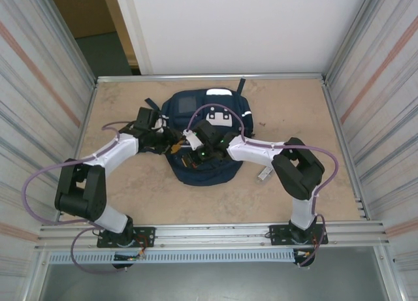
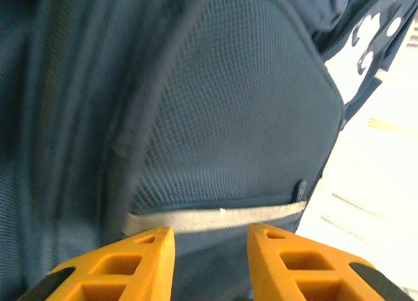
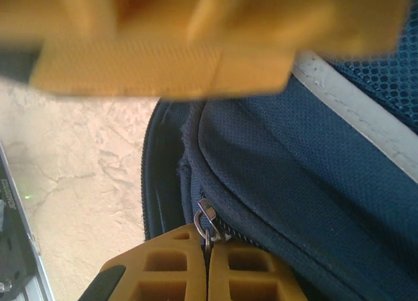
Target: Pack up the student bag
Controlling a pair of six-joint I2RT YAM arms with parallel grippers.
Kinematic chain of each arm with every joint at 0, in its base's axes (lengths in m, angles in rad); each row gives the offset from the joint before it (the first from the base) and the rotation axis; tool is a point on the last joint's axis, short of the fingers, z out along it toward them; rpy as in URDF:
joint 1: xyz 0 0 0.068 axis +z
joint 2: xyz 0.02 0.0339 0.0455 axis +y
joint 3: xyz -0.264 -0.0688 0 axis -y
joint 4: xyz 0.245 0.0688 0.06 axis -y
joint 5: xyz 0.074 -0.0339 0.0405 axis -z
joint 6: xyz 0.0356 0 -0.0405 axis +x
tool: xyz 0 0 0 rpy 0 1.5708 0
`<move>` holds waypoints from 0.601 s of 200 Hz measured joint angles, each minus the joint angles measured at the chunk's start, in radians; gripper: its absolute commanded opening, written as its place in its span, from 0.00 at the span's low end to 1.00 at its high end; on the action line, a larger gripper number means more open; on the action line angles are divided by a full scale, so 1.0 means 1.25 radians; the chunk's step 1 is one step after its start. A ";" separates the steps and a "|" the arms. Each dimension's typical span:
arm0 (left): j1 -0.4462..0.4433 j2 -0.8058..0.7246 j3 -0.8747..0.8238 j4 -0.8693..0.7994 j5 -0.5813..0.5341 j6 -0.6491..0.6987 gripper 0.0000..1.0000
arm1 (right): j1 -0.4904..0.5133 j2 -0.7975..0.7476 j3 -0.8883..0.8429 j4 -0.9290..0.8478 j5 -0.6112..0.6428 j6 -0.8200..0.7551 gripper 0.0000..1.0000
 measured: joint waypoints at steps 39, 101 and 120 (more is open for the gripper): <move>-0.002 -0.079 -0.079 0.009 -0.079 -0.050 0.44 | 0.004 0.017 0.000 0.021 -0.031 0.014 0.00; 0.017 -0.174 -0.127 -0.053 -0.149 -0.084 0.42 | 0.007 0.018 0.009 0.054 -0.051 0.029 0.00; 0.002 -0.157 -0.141 -0.034 -0.142 -0.111 0.35 | 0.011 0.018 0.014 0.055 -0.051 0.029 0.00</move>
